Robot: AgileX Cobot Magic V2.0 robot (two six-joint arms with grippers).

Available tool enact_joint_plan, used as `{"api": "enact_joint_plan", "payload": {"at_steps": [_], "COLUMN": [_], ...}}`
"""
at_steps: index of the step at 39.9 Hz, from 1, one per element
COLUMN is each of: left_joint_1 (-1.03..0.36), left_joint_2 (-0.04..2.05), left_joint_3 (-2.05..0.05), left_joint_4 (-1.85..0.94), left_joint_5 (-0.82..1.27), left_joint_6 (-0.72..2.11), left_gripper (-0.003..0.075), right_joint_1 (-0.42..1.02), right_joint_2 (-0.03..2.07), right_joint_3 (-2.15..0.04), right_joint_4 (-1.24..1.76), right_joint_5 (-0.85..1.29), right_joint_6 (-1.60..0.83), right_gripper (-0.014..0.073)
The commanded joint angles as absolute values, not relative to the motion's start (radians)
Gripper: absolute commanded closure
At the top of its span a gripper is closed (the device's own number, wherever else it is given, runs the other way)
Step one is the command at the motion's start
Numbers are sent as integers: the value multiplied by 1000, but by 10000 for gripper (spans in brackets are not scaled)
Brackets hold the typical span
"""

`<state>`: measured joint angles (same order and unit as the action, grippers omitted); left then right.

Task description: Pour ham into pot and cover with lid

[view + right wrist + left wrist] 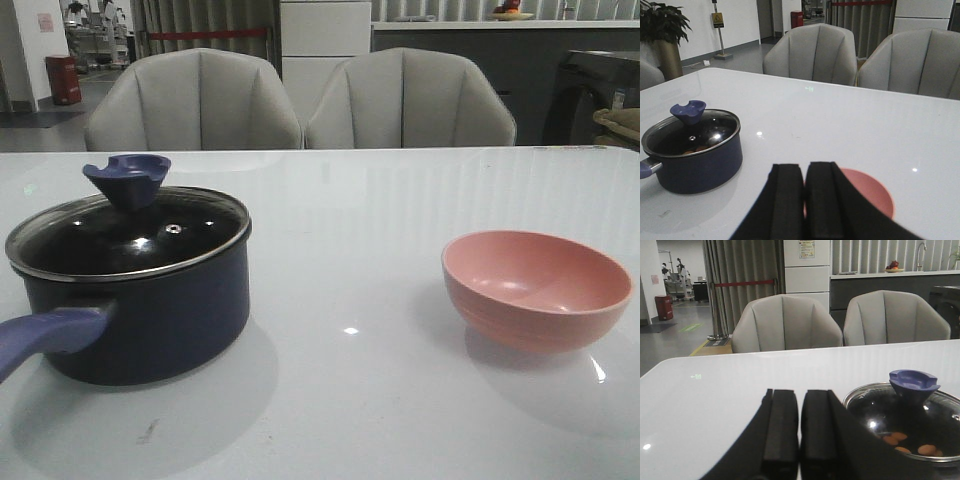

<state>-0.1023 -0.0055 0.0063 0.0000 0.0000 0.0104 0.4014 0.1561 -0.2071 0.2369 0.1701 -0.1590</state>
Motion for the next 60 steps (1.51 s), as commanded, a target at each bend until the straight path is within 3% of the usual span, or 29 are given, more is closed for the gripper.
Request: {"api": "enact_joint_plan", "payload": {"at_steps": [1,29,35,44,48,60], "left_joint_1": [-100,-100,-100,-100,-100,-100], "left_joint_2": [-25,-25,-25,-25,-25,-25], "left_joint_3": [37,37,37,37,37,37], "left_joint_4": [-7,-7,-7,-7,-7,-7], "left_joint_5": [-80,-80,-80,-80,-80,-80], "left_joint_6": [0,0,0,0,0,0], "left_gripper": [607,607,607,607,607,607], "right_joint_1": [406,402,319,108,84,90], "right_joint_2": [165,165,165,52,-36,-29], "right_joint_3": [-236,-210,-153,-71,-33,36], "right_joint_4": [240,216,29,0,0,-19], "right_joint_5": [87,80,79,79,77,-18], "right_joint_6": [-168,-168,-158,-127,-103,71], "right_gripper": [426,426,426,426,426,426]}}
